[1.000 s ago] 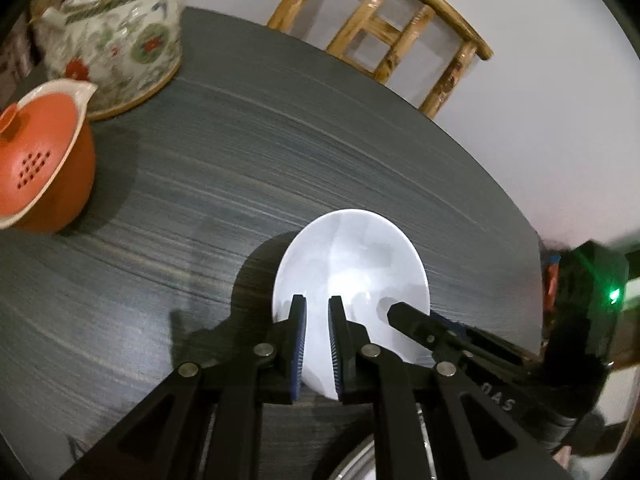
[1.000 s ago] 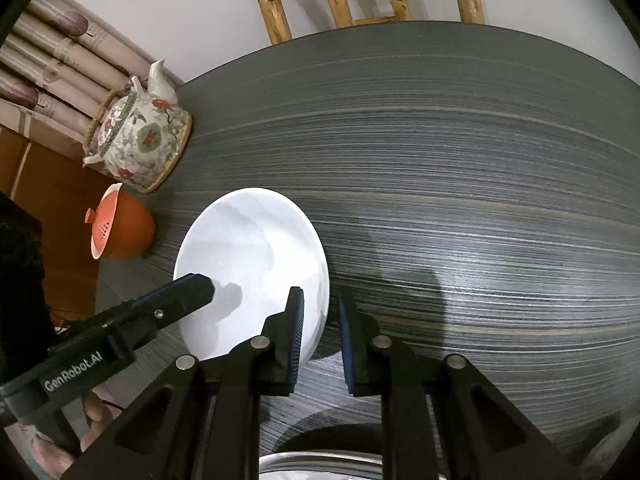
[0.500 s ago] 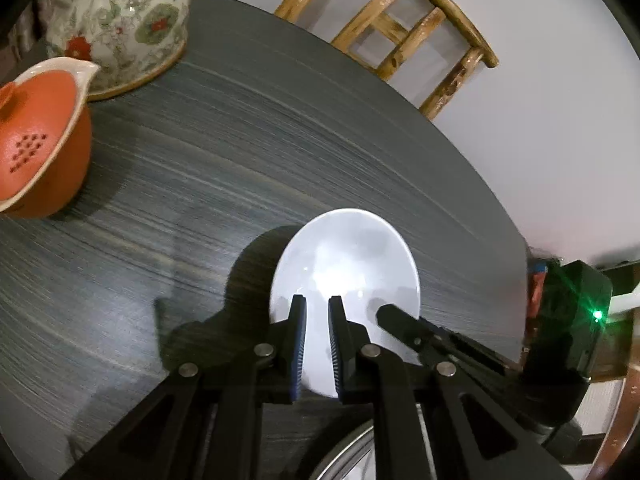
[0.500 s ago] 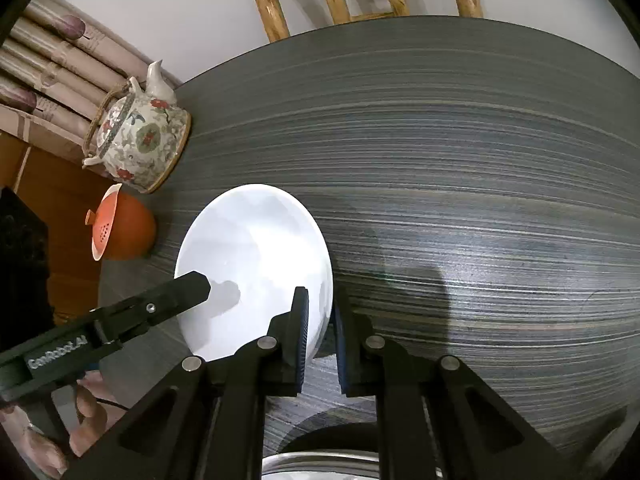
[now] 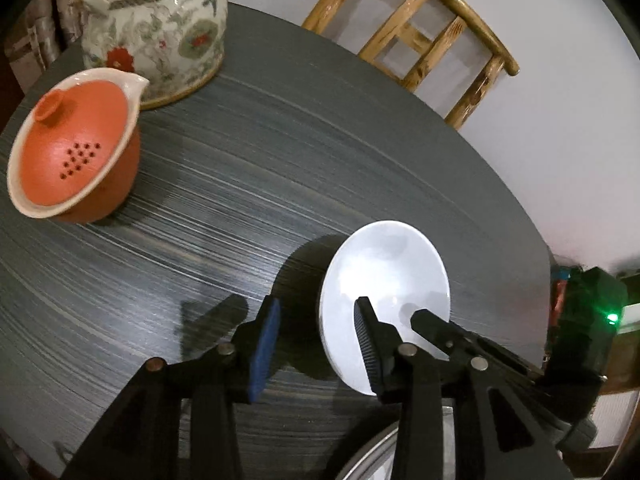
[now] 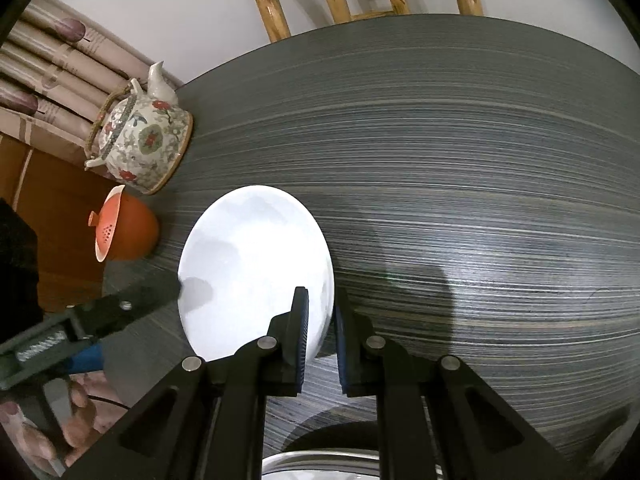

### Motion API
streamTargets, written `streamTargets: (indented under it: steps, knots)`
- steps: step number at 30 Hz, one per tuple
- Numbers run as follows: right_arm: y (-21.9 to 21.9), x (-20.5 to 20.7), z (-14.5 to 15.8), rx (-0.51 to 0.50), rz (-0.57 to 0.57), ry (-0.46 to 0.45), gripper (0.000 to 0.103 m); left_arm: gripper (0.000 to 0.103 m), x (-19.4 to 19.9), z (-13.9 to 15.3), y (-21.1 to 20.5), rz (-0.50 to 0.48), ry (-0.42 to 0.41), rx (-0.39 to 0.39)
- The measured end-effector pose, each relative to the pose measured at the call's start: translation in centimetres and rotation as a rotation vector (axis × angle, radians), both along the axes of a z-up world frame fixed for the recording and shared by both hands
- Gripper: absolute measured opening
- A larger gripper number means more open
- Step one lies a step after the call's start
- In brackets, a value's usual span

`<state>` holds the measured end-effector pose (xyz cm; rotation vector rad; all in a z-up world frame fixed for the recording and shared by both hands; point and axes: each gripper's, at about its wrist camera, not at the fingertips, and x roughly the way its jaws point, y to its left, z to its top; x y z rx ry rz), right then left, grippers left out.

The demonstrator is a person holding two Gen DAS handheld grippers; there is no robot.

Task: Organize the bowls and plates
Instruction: 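Lift the small white bowl with both grippers and carry it toward the bowls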

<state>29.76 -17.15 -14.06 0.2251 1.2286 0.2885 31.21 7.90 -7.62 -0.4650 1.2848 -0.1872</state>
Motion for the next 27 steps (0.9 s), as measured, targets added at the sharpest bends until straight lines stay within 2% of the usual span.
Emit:
streamTargets:
  steps: [8,12,20,27]
  knots:
    - [0.1,-0.1,-0.2,-0.007,-0.005,0.000,0.011,0.038,0.1,-1.3,-0.7,0.020,-0.012,0.017]
    - [0.2,0.0,-0.4,-0.003,-0.008,0.001,0.011,0.019,0.4,-1.9,-1.1,0.013,0.001,0.017]
    - [0.4,-0.1,-0.3,-0.019,0.011,-0.022,0.010,0.005,0.1,-2.4,-1.8,-0.001,0.000,0.062]
    - [0.2,-0.1,-0.3,-0.005,-0.001,-0.027,0.009,0.005,-0.5,-2.4,-2.5,-0.021,-0.014,0.091]
